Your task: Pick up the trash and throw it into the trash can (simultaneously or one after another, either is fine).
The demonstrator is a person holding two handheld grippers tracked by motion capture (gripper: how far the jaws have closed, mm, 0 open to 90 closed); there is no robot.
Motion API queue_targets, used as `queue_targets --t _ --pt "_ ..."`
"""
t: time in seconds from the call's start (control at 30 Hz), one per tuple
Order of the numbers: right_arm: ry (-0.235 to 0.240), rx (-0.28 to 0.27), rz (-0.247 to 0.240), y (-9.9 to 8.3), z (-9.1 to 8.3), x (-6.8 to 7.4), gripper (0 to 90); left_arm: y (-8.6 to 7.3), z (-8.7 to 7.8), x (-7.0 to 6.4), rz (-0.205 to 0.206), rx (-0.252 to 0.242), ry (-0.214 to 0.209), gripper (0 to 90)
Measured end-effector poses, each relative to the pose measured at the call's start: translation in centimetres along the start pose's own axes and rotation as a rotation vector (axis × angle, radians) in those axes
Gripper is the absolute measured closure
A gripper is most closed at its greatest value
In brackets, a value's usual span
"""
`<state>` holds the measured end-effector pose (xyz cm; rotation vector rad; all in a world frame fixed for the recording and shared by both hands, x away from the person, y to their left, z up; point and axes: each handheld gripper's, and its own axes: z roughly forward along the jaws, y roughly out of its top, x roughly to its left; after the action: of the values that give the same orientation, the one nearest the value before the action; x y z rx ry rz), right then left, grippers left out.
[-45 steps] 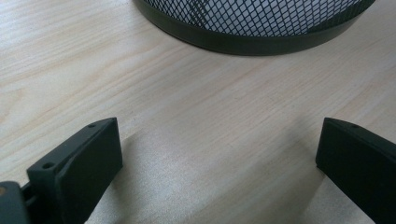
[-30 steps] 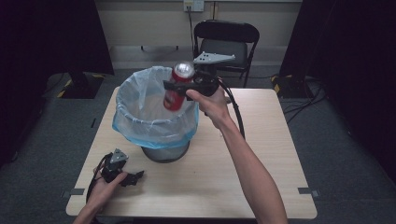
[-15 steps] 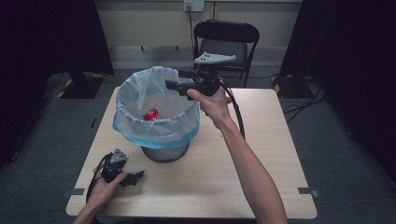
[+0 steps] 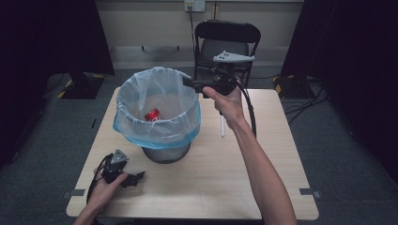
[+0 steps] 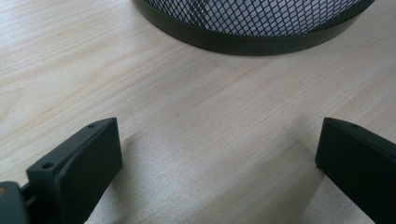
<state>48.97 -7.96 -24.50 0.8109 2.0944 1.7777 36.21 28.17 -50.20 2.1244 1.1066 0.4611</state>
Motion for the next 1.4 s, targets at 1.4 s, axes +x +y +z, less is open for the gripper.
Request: queue_targets --t 1.4 --pt "-0.284 0.196 0.116 -11.6 -5.2 -6.7 41.8 0.0 0.0 0.0 0.002 0.003 0.002 0.0"
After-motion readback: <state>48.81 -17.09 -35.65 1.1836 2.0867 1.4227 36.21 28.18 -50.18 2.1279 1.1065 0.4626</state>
